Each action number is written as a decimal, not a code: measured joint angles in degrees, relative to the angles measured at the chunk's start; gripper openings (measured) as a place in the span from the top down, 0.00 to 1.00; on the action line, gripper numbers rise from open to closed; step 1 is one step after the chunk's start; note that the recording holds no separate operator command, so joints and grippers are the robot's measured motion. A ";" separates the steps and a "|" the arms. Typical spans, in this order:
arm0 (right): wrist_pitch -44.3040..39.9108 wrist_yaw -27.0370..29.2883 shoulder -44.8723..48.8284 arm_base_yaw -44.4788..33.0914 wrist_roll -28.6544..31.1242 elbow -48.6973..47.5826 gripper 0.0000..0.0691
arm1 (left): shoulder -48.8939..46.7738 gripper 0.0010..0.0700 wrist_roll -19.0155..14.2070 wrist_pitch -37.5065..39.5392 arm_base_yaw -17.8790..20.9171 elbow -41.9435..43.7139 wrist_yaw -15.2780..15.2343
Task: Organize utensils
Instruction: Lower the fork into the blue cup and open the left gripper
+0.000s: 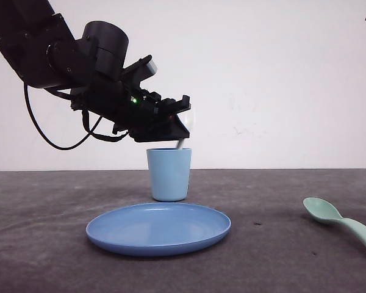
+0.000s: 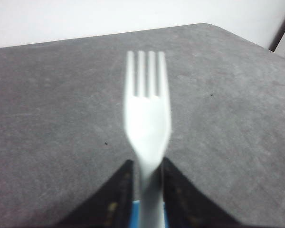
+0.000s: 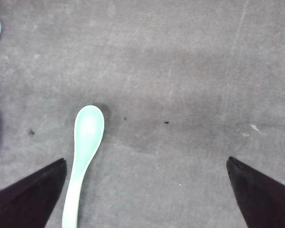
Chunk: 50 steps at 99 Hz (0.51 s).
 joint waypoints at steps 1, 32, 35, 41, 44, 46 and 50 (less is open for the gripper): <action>0.00 0.00 0.00 0.00 0.00 0.00 0.02 | 0.00 0.78 0.00 0.00 0.00 0.00 0.00; 0.02 -0.11 0.00 0.00 0.00 0.00 0.02 | -3.21 0.59 -0.39 -4.90 0.00 -0.02 0.28; 0.00 -0.15 0.00 0.00 0.02 0.00 0.02 | -4.66 0.59 -0.44 -6.05 0.04 -0.02 0.28; 0.02 -0.15 0.00 0.20 0.13 0.00 0.02 | -8.15 0.59 -0.87 -8.17 0.28 -0.02 0.33; 0.02 -0.17 0.00 0.39 0.17 0.00 0.02 | -10.16 0.59 -1.33 -9.40 0.46 -0.02 0.35; 0.00 -0.15 0.00 0.66 0.24 0.00 0.02 | -11.61 0.59 -1.57 -10.29 0.63 -0.02 0.35; 0.00 -0.13 0.00 1.27 0.44 0.00 0.02 | -14.51 0.59 -1.84 -12.20 1.03 -0.02 0.37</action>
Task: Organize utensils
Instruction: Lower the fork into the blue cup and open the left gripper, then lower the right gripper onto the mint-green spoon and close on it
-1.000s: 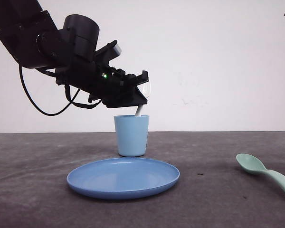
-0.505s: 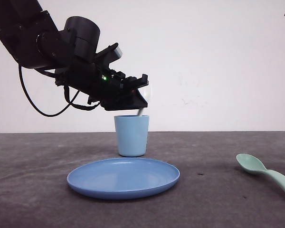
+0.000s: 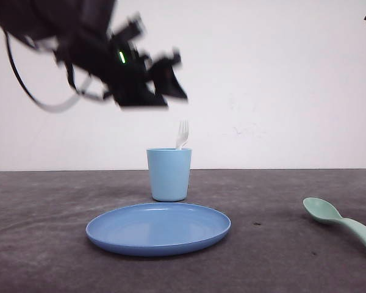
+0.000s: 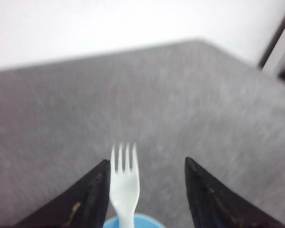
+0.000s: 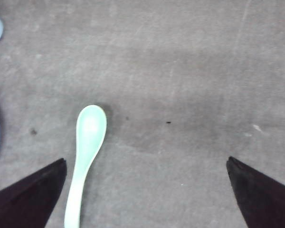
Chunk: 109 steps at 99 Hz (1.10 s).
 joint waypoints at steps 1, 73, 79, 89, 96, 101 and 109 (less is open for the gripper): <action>0.02 0.00 0.00 0.20 0.04 0.00 0.02 | -0.74 0.59 -0.04 -0.50 0.11 0.00 0.00; 4.44 9.01 12.46 17.09 11.82 0.00 0.02 | -49.59 0.59 2.08 -38.69 25.05 -16.68 -0.02; 5.35 9.01 14.69 17.35 12.46 0.00 0.02 | -52.78 0.59 1.99 -39.91 26.91 -19.26 -0.04; 7.61 9.01 18.29 17.33 13.42 0.00 0.02 | -56.11 0.59 1.11 -41.42 28.44 -22.27 -0.04; 9.05 8.96 20.63 17.38 14.19 0.00 0.02 | -57.07 0.59 0.63 -42.84 28.44 -23.50 0.00; 9.94 9.07 22.14 17.62 14.45 0.00 0.02 | -57.05 0.59 0.44 -44.02 28.33 -23.71 0.00; 11.39 9.18 24.55 18.27 14.64 0.00 0.02 | -56.98 0.59 0.26 -44.26 28.02 -23.71 0.00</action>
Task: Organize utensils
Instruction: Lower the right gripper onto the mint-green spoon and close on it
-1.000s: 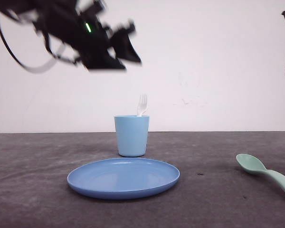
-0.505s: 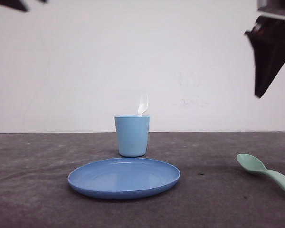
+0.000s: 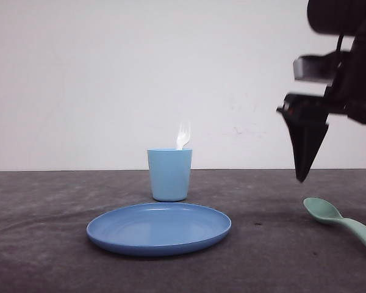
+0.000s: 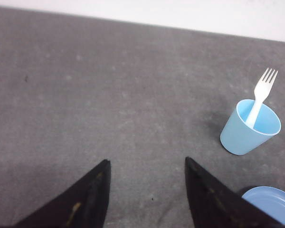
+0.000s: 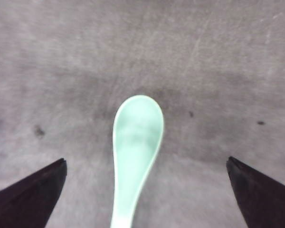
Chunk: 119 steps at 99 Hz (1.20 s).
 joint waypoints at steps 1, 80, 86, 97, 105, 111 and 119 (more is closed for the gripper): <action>0.20 0.00 0.31 0.13 0.00 0.00 0.02 | -0.02 0.59 0.00 0.07 -0.04 0.00 0.00; 7.89 3.37 9.70 2.58 2.95 0.00 0.67 | 0.00 0.59 -0.04 0.28 -0.13 0.00 0.00; 7.93 3.37 9.70 2.58 2.95 0.00 0.69 | 0.00 0.59 -0.04 0.28 -0.13 0.00 0.00; 7.93 3.37 9.70 2.58 2.95 0.00 0.69 | 0.00 0.59 -0.04 0.28 -0.13 0.00 0.02; 7.93 3.37 9.70 2.58 2.95 0.00 0.69 | 0.00 0.59 -0.04 0.28 -0.13 0.00 0.02; 7.93 3.28 9.68 2.58 2.95 0.00 0.70 | 0.00 0.59 -0.04 0.28 -0.13 0.00 0.02; 8.02 2.97 9.64 2.58 2.95 0.00 0.74 | 0.00 0.59 -0.04 0.28 -0.13 0.00 0.00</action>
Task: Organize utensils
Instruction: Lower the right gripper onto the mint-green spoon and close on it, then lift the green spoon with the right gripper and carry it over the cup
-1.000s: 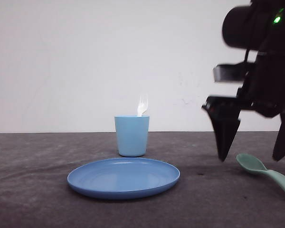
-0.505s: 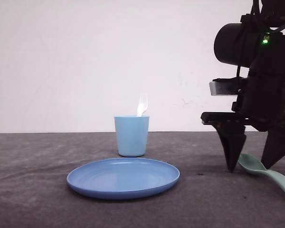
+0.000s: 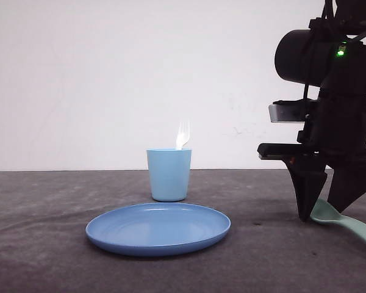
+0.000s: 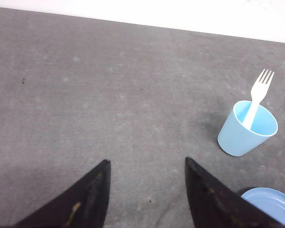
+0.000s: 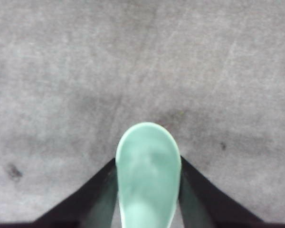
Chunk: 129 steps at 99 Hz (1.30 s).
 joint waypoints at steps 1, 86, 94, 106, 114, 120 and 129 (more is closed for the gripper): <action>0.02 -0.04 0.00 0.00 -0.02 0.00 0.74 | 0.00 0.59 0.00 0.00 0.00 0.00 0.02; 4.28 -6.38 -3.58 4.33 -3.63 9.46 0.92 | 0.00 0.59 0.00 0.00 0.00 0.00 0.02; 8.63 -6.51 -3.58 5.44 -5.97 12.59 0.92 | 0.00 0.59 0.00 0.00 0.00 0.00 0.02; 19.04 -6.54 -3.61 6.97 -9.62 15.52 0.92 | 0.00 0.59 0.00 0.00 0.00 0.00 0.02; 26.23 -6.56 -3.65 7.76 -11.78 15.54 0.92 | 0.00 0.59 0.00 0.00 0.00 0.00 0.02; 31.36 -6.54 -3.65 8.17 -13.40 15.54 0.92 | 0.00 0.59 0.00 0.00 0.00 0.00 0.02; 39.01 -6.51 -3.50 8.74 -16.06 15.54 0.92 | 0.00 0.59 0.00 0.00 0.00 0.00 0.02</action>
